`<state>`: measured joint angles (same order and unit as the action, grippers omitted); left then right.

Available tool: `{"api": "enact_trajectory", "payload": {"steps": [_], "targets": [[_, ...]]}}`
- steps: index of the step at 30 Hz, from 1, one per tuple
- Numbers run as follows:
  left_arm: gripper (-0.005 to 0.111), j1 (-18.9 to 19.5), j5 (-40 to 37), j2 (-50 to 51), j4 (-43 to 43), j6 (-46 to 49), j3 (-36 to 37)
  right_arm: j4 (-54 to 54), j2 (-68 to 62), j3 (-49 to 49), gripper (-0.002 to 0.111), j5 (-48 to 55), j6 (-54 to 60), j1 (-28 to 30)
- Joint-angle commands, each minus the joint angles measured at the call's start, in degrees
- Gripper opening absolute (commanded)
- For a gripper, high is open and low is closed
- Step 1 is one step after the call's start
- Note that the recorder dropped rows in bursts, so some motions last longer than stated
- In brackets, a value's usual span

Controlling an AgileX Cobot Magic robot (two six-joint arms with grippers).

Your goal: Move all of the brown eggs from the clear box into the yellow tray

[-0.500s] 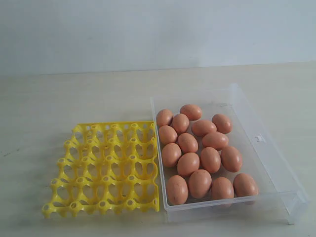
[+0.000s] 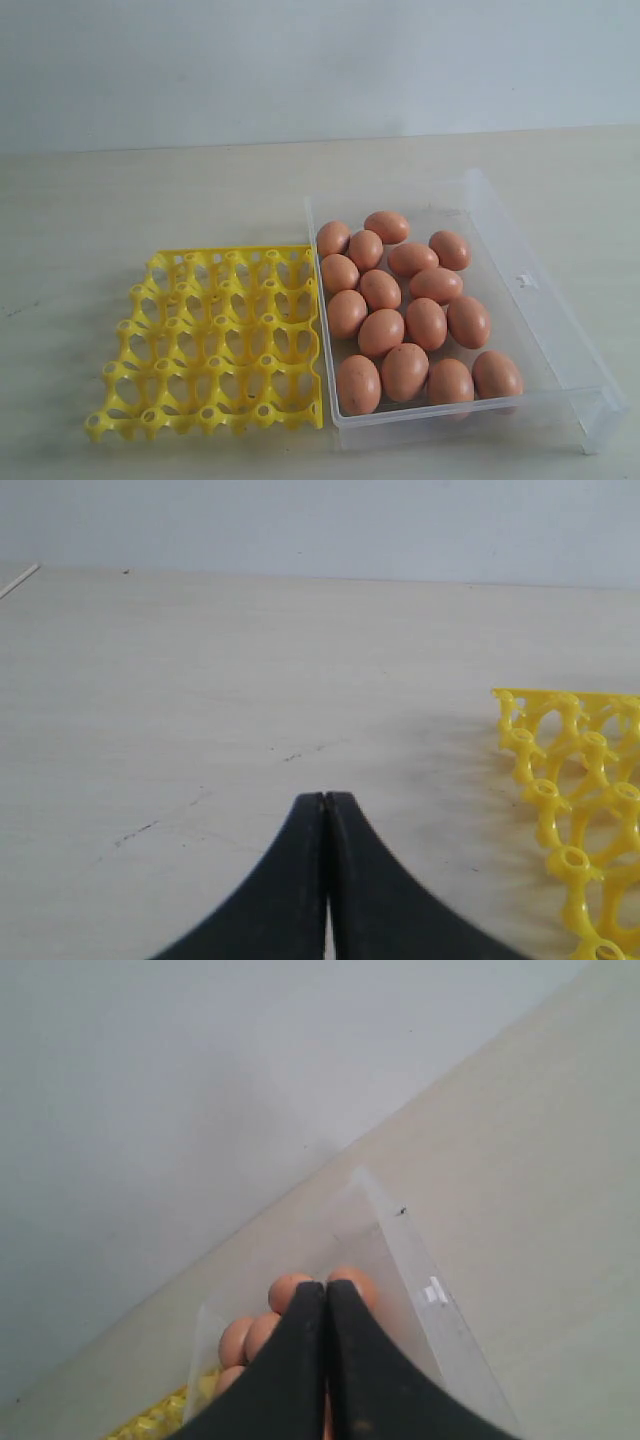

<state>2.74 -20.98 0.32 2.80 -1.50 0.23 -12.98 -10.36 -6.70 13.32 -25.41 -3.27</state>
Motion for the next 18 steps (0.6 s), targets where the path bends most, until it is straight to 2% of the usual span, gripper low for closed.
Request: {"api": "enact_trajectory", "payload": {"steps": [1, 6, 11, 14, 18], "targets": [[0.000, -0.32, 0.57, -0.32, 0.32, -0.26, -0.23, -0.13, -6.87, -3.01, 0.000, 0.58, -1.84, -0.09], [0.000, -0.32, 0.57, -0.32, 0.32, -0.26, -0.23, 1.63, -15.42, -7.42, 0.000, 2.52, -1.84, -0.09], [0.000, -0.32, 0.57, -0.32, 0.32, -0.26, -0.23, 8.14, -23.47, -14.64, 0.000, 4.22, -0.51, -0.09], [0.000, -0.32, 0.57, -0.32, 0.32, -0.26, -0.23, 9.21, -28.03, -19.76, 0.000, 7.36, 7.11, -0.09], [0.000, -0.32, 0.57, -0.32, 0.32, -0.26, -0.23, 9.08, -33.32, -24.64, 0.000, 10.14, 22.90, -1.75]]}}
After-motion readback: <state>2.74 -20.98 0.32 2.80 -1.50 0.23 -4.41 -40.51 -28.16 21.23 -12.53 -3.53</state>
